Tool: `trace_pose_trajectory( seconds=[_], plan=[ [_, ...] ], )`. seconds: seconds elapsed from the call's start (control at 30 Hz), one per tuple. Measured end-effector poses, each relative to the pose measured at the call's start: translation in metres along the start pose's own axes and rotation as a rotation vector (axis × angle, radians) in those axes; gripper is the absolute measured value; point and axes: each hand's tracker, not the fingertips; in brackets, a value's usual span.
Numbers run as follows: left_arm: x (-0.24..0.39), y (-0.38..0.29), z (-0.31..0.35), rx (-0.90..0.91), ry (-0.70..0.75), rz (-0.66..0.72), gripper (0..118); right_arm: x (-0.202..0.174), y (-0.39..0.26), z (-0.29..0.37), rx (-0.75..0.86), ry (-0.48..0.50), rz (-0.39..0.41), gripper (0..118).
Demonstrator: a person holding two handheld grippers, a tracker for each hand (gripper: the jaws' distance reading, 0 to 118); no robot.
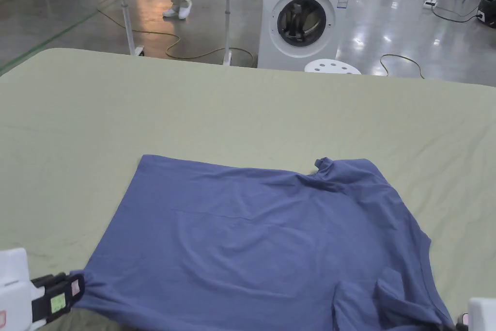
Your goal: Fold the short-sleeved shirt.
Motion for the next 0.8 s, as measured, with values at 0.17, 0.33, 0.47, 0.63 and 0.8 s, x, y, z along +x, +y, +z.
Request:
trace_pose_trajectory(
  seconds=[0.17,0.33,0.47,0.63,0.8],
  plan=[
    [0.005,0.047,-0.036,0.006,0.013,0.008,5,0.01,0.059,-0.021,0.047,-0.005,-0.022,4],
    [0.004,0.081,-0.093,-0.028,0.031,0.005,5,0.016,0.102,-0.069,0.054,0.004,-0.05,4],
    [0.001,0.094,-0.132,-0.051,0.064,0.021,5,0.015,0.122,-0.113,0.043,0.004,-0.048,4],
    [-0.004,0.091,-0.172,-0.126,0.079,0.045,6,0.014,0.124,-0.161,-0.038,-0.025,-0.032,6],
    [-0.001,0.086,-0.171,-0.122,0.101,0.011,24,0.005,0.116,-0.152,-0.006,-0.077,-0.021,45]
  ],
)
